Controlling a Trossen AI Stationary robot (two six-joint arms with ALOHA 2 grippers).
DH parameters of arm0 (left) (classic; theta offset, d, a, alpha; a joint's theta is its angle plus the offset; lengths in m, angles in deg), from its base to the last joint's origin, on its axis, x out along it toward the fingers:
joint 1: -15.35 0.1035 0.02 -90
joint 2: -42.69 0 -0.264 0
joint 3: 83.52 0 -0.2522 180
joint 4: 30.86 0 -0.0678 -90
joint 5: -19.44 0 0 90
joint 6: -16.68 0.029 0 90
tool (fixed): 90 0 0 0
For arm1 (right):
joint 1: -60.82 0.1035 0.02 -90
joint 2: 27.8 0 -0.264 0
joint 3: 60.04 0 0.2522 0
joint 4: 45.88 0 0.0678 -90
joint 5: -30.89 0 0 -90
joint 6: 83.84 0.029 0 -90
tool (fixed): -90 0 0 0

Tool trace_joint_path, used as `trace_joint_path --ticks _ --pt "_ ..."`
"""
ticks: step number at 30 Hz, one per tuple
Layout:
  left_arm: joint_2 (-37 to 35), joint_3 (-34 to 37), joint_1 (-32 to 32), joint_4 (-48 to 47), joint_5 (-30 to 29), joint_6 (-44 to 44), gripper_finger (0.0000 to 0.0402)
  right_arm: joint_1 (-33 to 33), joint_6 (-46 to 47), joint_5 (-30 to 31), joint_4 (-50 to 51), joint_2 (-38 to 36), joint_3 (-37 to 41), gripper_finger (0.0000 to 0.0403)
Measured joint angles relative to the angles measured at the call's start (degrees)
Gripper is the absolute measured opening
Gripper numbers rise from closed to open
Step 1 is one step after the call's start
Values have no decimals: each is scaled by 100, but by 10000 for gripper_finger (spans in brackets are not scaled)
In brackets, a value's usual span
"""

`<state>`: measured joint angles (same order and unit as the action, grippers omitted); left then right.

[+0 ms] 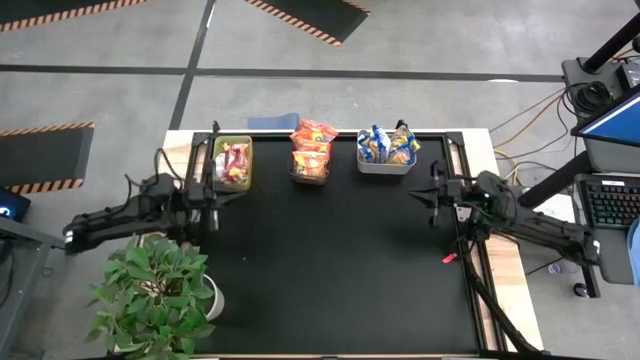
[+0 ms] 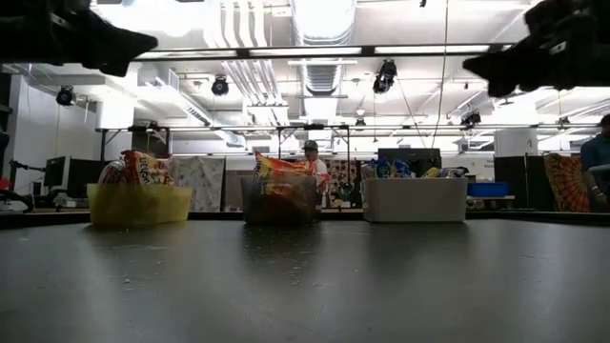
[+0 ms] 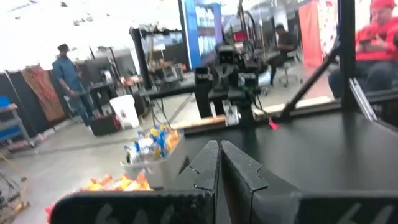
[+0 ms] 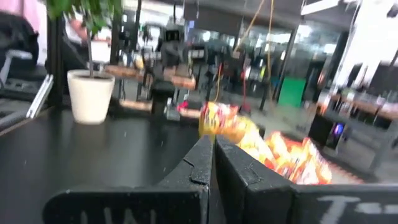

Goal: Sort Maruchan noodles
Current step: Return to Home Position

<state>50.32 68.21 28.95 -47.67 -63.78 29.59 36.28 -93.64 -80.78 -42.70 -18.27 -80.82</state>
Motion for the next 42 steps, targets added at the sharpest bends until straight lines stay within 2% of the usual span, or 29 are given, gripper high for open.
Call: trace_joint_path --ticks 8,11,20,27,42 --pt "-773 154 0 22 -4 -159 0 2 87 -309 -189 -947 493 9" --pt "-733 159 -1 12 -4 -190 0 2 83 -287 -497 -942 631 9" --pt "-519 161 -2 -38 -17 -651 0 2 545 -224 -298 -717 631 9" --pt "-378 161 -2 -43 -20 -647 0 0 239 -212 -290 -637 634 9" --pt "-113 161 -2 -39 -20 -638 0 0 273 -212 -294 -637 638 9"
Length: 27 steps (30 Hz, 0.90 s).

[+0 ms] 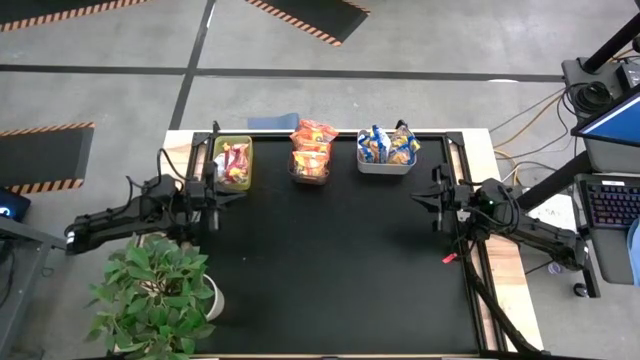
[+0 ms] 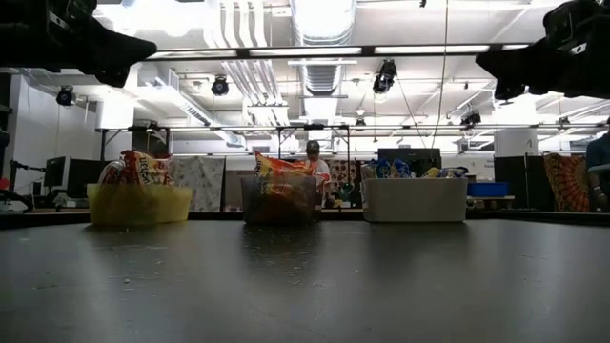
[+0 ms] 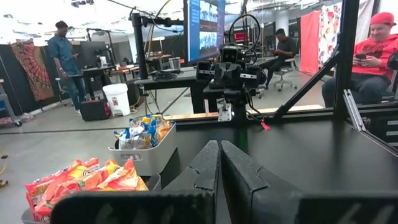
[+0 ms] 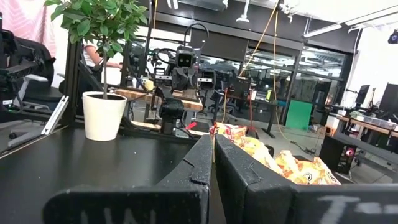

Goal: Sort Maruchan noodles
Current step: Return to Home Position

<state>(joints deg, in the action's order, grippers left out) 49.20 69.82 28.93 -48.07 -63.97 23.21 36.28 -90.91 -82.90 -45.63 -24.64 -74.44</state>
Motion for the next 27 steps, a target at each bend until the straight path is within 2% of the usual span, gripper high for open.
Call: trace_joint_path --ticks 27 --pt "384 -2 1 -2 0 0 0 0 1 0 0 0 4 9"
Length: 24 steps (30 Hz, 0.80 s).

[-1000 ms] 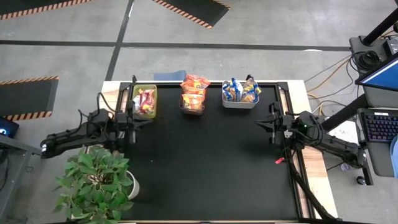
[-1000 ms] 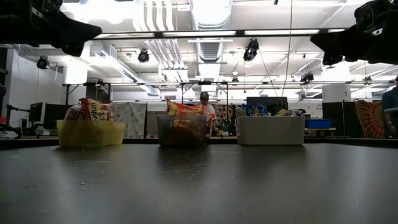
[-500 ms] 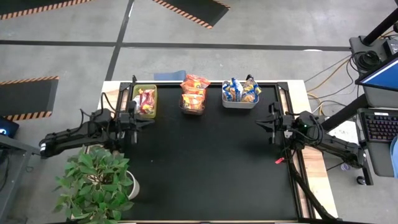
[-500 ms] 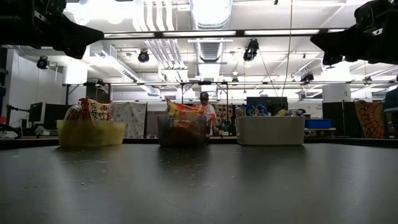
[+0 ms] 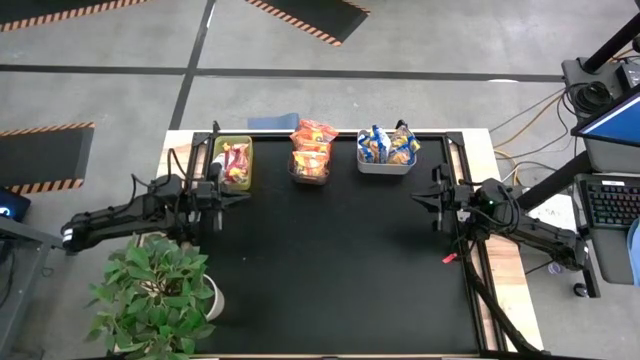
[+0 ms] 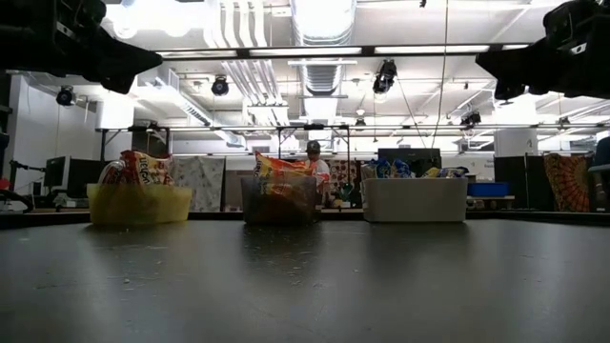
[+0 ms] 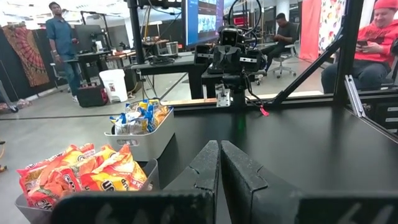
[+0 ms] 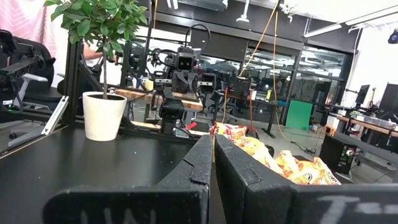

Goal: Sort Maruchan noodles
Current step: Return to Home Position

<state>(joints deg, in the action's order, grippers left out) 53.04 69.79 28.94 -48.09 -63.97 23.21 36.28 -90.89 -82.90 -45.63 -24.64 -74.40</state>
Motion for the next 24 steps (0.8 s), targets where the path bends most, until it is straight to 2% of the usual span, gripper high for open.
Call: trace_joint_path --ticks 24 --pt "59 0 1 2 0 0 0 0 1 0 0 0 2 9"
